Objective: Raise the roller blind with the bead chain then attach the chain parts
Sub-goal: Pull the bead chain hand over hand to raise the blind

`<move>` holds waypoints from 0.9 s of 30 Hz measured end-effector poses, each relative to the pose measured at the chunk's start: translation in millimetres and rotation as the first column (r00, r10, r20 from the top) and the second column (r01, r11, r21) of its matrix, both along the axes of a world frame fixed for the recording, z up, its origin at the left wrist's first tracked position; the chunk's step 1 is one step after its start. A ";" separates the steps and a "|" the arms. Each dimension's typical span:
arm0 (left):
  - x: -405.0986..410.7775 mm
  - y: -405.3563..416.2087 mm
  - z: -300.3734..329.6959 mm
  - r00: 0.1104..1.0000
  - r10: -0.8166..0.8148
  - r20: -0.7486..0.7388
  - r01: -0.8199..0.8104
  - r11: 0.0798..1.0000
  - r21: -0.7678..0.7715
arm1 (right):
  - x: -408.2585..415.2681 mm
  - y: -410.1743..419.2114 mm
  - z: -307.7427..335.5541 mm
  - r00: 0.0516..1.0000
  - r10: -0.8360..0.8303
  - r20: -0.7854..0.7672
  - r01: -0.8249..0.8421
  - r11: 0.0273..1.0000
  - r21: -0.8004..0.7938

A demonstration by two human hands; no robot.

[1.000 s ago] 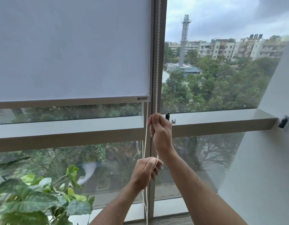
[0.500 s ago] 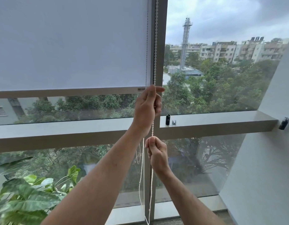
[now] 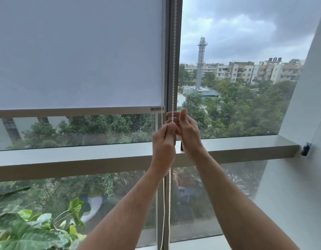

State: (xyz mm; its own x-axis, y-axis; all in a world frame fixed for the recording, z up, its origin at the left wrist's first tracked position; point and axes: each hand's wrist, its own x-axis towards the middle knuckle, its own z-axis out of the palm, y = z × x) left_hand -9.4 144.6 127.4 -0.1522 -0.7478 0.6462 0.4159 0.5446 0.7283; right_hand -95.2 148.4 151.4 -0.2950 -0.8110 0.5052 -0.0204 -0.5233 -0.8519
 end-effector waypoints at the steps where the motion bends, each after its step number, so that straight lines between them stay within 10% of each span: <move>1: 0.2 1.6 -7.2 1.000 -0.003 0.014 0.003 1.000 0.028 | 2.4 -0.7 15.9 0.999 0.031 0.013 -0.031 0.999 -0.036; 12: 11.3 3.0 -34.0 0.996 0.055 0.071 -0.056 0.998 0.010 | 37.6 1.6 143.4 0.998 0.037 0.058 -0.025 0.980 -0.198; 27: 36.3 -33.2 2.0 0.949 -0.004 0.314 -0.003 1.000 0.023 | 42.1 7.0 95.2 0.971 -0.231 -0.065 0.186 0.897 -0.401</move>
State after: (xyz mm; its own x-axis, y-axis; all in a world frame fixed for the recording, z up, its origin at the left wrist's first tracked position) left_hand 27.0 111.4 129.4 -0.3453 -0.7617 0.5483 0.1644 0.5261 0.8344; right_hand -53.1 155.4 246.6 -0.3611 -0.4685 0.8063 -0.2457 -0.7863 -0.5669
